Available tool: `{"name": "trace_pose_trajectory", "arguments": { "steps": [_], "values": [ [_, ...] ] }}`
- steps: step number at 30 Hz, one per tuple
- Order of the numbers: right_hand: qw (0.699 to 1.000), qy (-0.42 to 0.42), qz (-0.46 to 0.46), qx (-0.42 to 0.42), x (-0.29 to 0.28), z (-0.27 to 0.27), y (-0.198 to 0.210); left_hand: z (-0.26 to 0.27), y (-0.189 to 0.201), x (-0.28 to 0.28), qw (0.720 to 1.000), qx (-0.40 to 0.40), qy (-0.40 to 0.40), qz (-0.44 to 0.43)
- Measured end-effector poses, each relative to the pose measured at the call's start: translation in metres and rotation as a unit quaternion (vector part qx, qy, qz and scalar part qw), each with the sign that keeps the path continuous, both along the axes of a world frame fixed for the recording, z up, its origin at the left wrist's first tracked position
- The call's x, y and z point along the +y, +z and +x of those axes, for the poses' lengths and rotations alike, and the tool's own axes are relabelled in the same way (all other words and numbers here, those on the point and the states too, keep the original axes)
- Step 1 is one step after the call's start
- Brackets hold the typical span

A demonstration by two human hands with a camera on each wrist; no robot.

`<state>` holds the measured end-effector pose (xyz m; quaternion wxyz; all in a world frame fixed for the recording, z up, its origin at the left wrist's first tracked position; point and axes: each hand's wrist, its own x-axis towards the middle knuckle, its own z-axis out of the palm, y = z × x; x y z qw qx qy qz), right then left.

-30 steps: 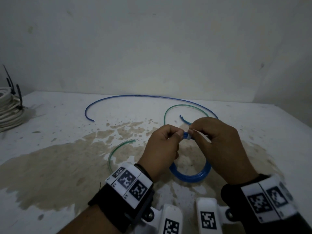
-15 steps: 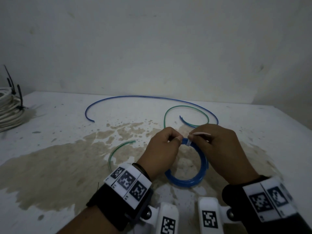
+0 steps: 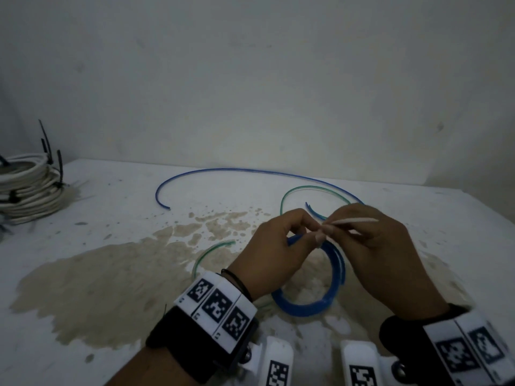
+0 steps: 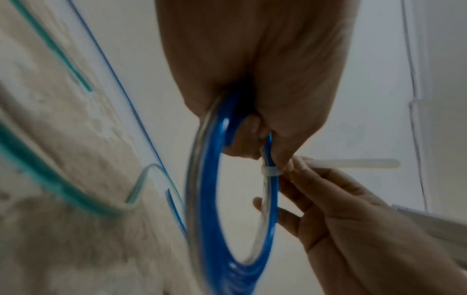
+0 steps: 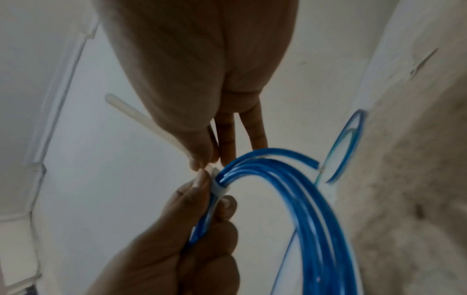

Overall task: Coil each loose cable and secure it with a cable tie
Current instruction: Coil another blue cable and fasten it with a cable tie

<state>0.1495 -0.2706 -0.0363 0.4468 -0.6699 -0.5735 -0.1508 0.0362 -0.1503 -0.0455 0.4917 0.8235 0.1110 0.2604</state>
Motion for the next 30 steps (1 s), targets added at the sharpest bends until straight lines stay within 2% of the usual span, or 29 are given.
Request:
{"name": "trace_pose_trajectory", "arguments": {
  "steps": [2,4,6,9,16,19,22,24,28,30],
  "values": [
    [1.0,-0.002,0.009,-0.005,0.0,-0.005,0.006,-0.006,0.007,0.003,1.0,0.009,0.0,0.019],
    [0.999,0.018,-0.01,0.043,0.002,-0.011,0.01,-0.017,0.011,0.006,1.0,0.017,0.007,0.019],
    [0.994,0.042,-0.068,0.08,0.008,-0.022,0.016,-0.033,0.013,0.006,0.999,0.016,0.018,-0.026],
    [0.983,0.083,-0.147,0.071,0.021,-0.046,0.024,-0.065,0.014,0.01,0.996,0.004,0.052,-0.072],
    [0.954,0.181,-0.186,0.152,0.078,-0.108,0.031,-0.145,0.012,0.038,0.966,-0.052,0.149,-0.203],
    [0.939,0.215,-0.22,0.156,0.107,-0.138,0.033,-0.181,0.006,0.052,0.967,-0.033,0.191,-0.166],
    [0.931,0.229,-0.261,0.114,0.138,-0.166,0.031,-0.219,0.0,0.067,0.968,0.003,0.232,-0.099],
    [0.928,0.239,-0.27,0.097,0.156,-0.182,0.031,-0.244,-0.004,0.077,0.963,0.019,0.255,-0.088],
    [0.893,0.311,-0.321,0.059,0.188,-0.219,0.034,-0.287,-0.011,0.094,0.947,0.03,0.311,-0.073],
    [0.881,0.335,-0.331,0.026,0.201,-0.238,0.032,-0.304,-0.01,0.101,0.949,0.032,0.308,-0.055]
  ]
}}
